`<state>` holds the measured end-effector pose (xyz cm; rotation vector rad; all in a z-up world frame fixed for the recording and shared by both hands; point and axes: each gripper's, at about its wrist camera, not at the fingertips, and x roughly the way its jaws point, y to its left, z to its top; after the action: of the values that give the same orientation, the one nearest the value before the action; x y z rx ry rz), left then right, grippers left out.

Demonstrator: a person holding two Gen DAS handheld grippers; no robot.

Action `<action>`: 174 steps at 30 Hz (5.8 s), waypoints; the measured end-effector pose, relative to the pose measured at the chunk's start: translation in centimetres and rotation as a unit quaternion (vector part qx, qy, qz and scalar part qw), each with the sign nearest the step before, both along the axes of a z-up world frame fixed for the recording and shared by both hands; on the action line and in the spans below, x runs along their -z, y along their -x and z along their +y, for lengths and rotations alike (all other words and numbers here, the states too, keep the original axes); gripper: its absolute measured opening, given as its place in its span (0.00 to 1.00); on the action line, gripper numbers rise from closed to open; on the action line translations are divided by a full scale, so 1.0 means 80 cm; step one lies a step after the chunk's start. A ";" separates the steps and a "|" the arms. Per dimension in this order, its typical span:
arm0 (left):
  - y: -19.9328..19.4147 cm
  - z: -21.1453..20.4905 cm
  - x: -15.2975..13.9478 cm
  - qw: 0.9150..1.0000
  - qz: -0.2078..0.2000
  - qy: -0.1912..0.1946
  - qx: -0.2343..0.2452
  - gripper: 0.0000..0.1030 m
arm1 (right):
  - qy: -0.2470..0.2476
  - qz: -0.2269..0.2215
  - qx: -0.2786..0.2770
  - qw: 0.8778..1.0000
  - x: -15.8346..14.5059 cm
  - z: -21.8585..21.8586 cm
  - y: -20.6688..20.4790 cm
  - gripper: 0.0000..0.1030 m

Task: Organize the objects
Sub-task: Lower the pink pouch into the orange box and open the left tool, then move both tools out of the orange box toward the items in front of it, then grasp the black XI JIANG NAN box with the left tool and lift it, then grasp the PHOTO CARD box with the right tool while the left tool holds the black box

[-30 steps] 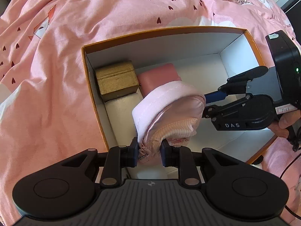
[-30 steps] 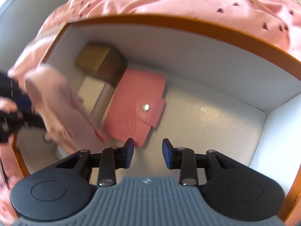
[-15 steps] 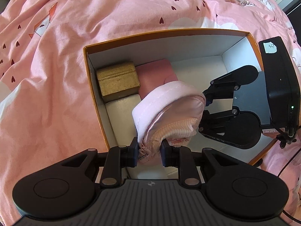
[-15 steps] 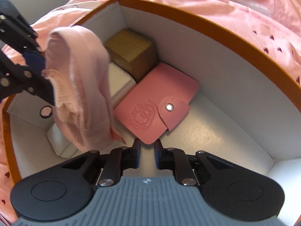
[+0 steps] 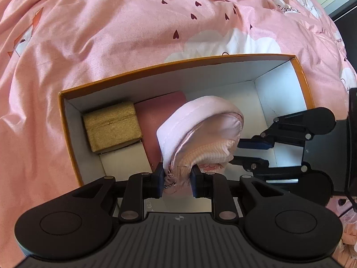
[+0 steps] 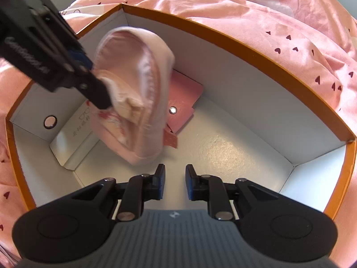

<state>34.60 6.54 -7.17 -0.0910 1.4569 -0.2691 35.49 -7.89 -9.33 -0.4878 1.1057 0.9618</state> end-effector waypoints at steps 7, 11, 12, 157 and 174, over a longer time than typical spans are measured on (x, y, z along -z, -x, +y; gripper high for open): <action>-0.019 -0.002 0.010 1.000 -0.013 -0.024 -0.009 0.47 | -0.022 0.004 0.015 1.000 0.000 -0.002 -0.002 0.21; -0.014 -0.008 0.009 0.999 -0.033 -0.032 0.000 0.54 | -0.023 0.003 0.028 0.999 -0.001 0.006 0.001 0.22; -0.010 -0.009 0.006 0.998 -0.044 -0.037 0.002 0.54 | -0.024 0.002 0.031 0.999 -0.003 0.004 0.002 0.26; 0.310 0.021 0.042 0.955 -0.139 0.049 -0.256 0.45 | 0.135 -0.048 0.143 0.979 0.052 0.028 0.234 0.74; 0.315 0.024 0.043 0.955 -0.143 0.058 -0.254 0.45 | 0.098 -0.047 0.151 0.983 0.008 0.007 0.244 0.36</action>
<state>9.43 8.44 -10.59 -0.4959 1.0836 0.0552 15.99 -7.35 -9.97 -0.5027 1.1562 0.5635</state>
